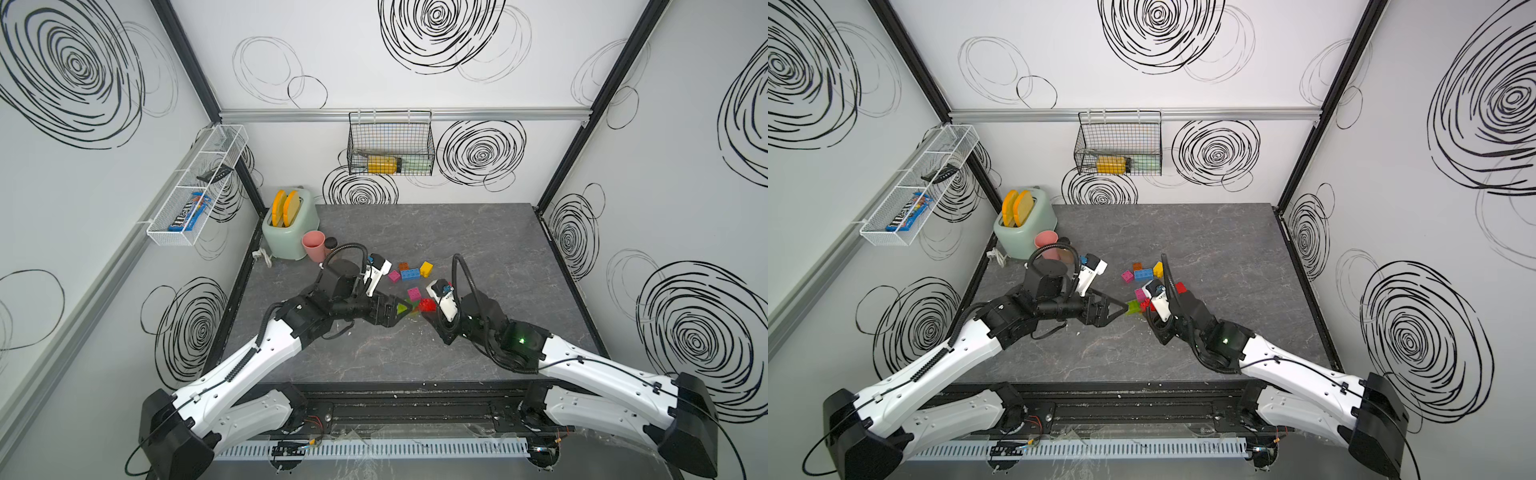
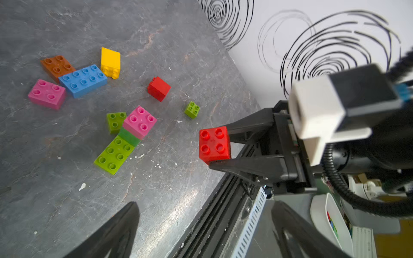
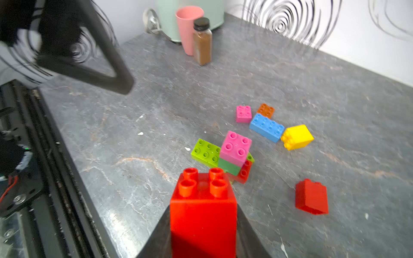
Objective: Assemble the number 4 with lego
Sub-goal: Pick up the lego brick from the center of the board.
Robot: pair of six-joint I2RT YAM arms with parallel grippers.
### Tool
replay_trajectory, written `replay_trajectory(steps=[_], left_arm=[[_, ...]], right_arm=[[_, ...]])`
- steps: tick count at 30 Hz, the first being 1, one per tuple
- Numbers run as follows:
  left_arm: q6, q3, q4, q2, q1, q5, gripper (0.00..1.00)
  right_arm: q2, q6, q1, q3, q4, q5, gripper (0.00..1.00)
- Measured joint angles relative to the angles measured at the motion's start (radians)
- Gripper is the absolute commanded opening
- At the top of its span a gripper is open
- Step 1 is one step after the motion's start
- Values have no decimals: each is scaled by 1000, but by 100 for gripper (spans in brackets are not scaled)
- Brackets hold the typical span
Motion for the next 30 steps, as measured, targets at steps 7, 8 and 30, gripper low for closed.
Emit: replay_trajectory(steps=[7, 8, 30], left_arm=[[21, 20, -57, 50, -13, 43, 84], [16, 20, -56, 55, -14, 55, 83], [-94, -17, 32, 64, -53, 126, 27]], right_arm=[[-95, -211, 28, -118, 240, -119, 32], [-95, -230, 31, -122, 263, -129, 32], [51, -357, 45, -125, 460, -193, 32]])
